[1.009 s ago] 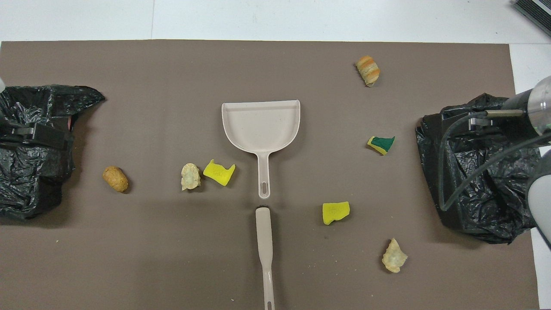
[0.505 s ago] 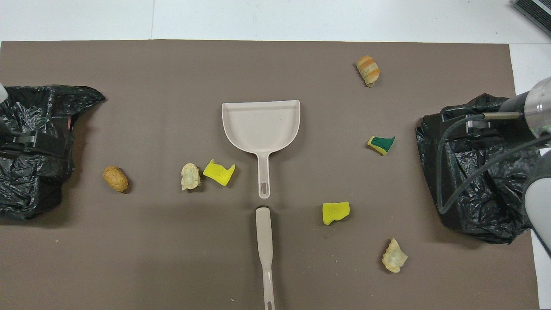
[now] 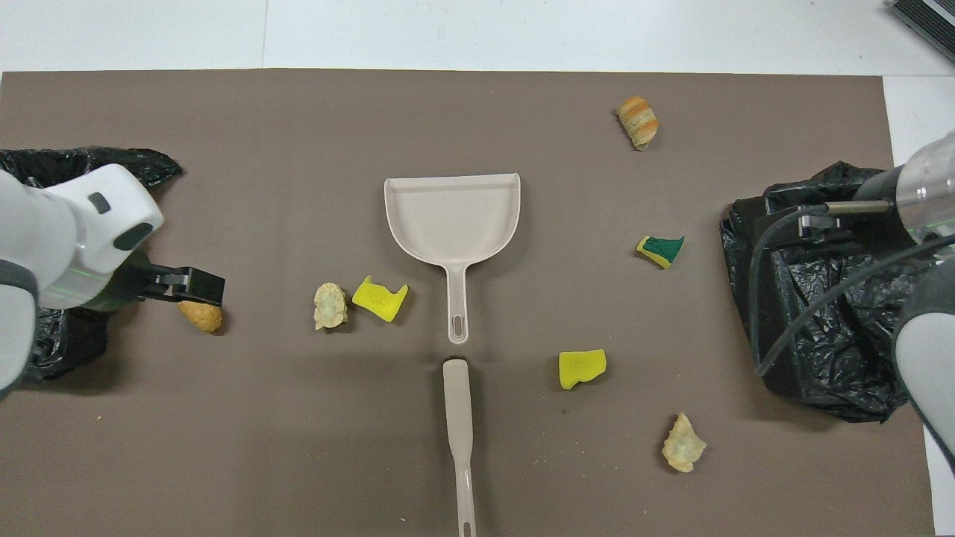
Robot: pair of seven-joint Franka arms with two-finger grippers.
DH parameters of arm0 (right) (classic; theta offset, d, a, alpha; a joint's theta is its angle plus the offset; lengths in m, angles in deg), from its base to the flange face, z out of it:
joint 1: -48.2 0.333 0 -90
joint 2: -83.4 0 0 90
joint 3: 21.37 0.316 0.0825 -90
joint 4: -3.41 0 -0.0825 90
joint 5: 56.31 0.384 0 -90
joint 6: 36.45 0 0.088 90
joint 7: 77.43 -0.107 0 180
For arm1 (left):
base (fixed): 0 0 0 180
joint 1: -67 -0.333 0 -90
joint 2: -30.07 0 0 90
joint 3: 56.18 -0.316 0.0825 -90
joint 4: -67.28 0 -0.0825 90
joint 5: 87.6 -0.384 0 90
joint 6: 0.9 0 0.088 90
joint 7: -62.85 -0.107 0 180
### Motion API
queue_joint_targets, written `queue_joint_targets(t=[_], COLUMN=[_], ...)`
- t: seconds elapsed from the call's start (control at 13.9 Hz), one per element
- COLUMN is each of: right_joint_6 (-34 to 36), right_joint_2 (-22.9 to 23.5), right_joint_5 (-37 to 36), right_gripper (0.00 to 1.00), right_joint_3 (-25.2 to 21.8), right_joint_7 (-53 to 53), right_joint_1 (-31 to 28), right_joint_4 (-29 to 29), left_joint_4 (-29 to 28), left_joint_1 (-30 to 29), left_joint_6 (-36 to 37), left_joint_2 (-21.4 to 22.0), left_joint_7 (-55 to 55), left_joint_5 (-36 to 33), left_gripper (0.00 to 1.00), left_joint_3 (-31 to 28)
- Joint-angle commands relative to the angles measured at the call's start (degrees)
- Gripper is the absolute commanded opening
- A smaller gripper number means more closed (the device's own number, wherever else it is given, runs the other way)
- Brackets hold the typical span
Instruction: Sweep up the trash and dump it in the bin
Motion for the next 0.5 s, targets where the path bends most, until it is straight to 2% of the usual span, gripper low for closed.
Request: queue_joint_targets(t=[0.0, 0.43], right_joint_6=[-2.5, -9.5], right_joint_2=[1.3, 8.2], right_joint_5=[0.7, -0.2], right_gripper=[1.00, 1.00], right_joint_3=[0.5, 0.5], right_joint_7=[-0.5, -8.5], right_joint_1=[1.9, 10.2], right_joint_4=[0.9, 0.4], left_joint_4=[-8.0, -20.5], left_joint_1=[5.6, 21.2], left_joint_6=[-5.2, -16.6], left_joint_2=[3.1, 3.2], left_joint_7=[5.4, 17.5], left_joint_5=[0.6, 1.2], left_gripper=[1.00, 1.00], left_joint_3=[-0.7, -0.7])
